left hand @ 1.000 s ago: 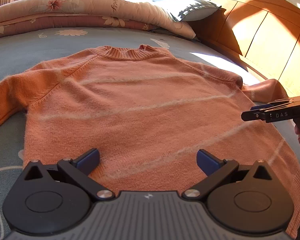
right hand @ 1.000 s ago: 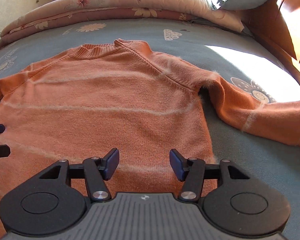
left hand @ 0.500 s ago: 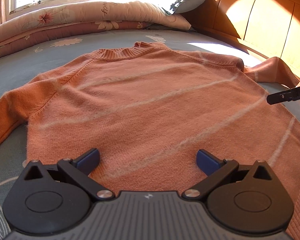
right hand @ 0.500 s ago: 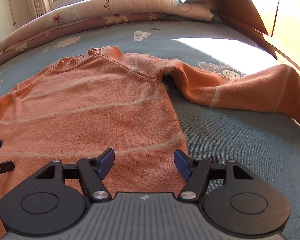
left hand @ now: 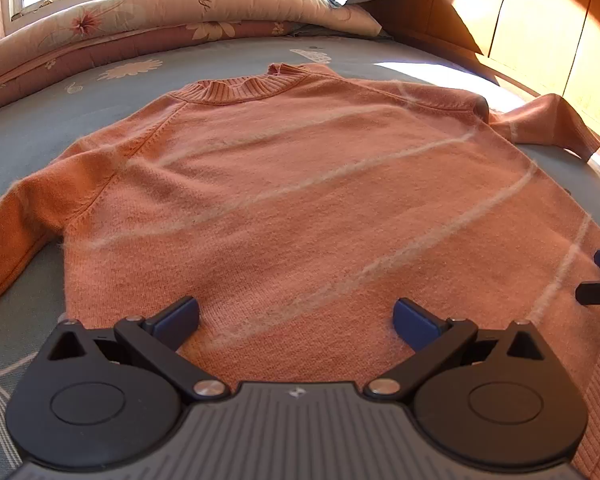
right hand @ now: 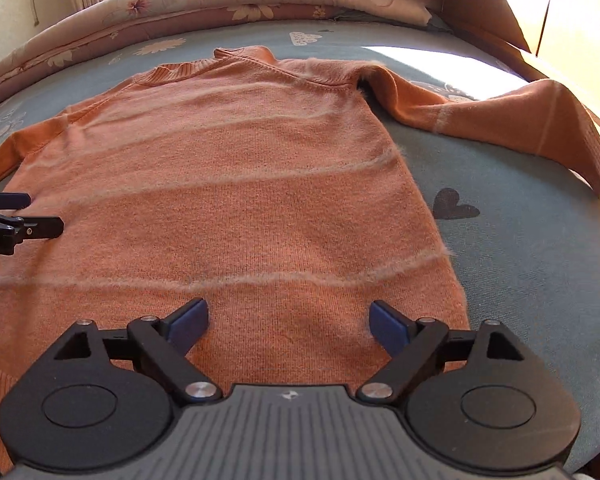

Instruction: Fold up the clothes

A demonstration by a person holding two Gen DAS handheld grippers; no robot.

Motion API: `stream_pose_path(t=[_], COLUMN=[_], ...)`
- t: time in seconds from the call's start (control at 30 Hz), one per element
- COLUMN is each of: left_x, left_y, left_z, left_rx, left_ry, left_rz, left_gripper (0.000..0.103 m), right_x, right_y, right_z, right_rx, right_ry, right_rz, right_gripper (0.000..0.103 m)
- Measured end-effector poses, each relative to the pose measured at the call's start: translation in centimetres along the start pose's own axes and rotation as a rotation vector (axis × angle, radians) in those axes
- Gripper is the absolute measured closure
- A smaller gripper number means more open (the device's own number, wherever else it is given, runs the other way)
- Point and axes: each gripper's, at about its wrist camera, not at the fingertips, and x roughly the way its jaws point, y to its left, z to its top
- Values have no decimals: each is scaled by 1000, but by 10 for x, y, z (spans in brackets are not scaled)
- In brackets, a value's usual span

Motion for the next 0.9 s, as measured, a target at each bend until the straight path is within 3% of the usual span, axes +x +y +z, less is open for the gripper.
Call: stream_pose_path(t=[0.17,0.33,0.4,0.43,0.57,0.73,0.9], left_x=[1,1,1,0,0,-1,-9], left_y=[-2,-2,-1,-1,-1,-1,-6], left_z=[-1,1,1,1,-1,-2,1], left_rx=[2,-5,-7,-7,-1,-1,-4], left_ry=[-6,1,4,4,-2,-14,-36], left_rz=[13,14,13,11,12,9,1], left_gripper=[1,0,1,1,1,1,1], right_x=[-10,8,15,15,5,-19,-30], right_y=[20,80,91,88,71,72,49], right_z=[-16,-14,-18,-23,-42,-58,-43], right_rx=[-17,-197,-225,-204,-125,-203,-133], right_ry=[4,10,24,32,37,66,-28], right_rz=[2,28,22,28,74,55,-19], right_gripper=[12,12,4,0,0,0,0])
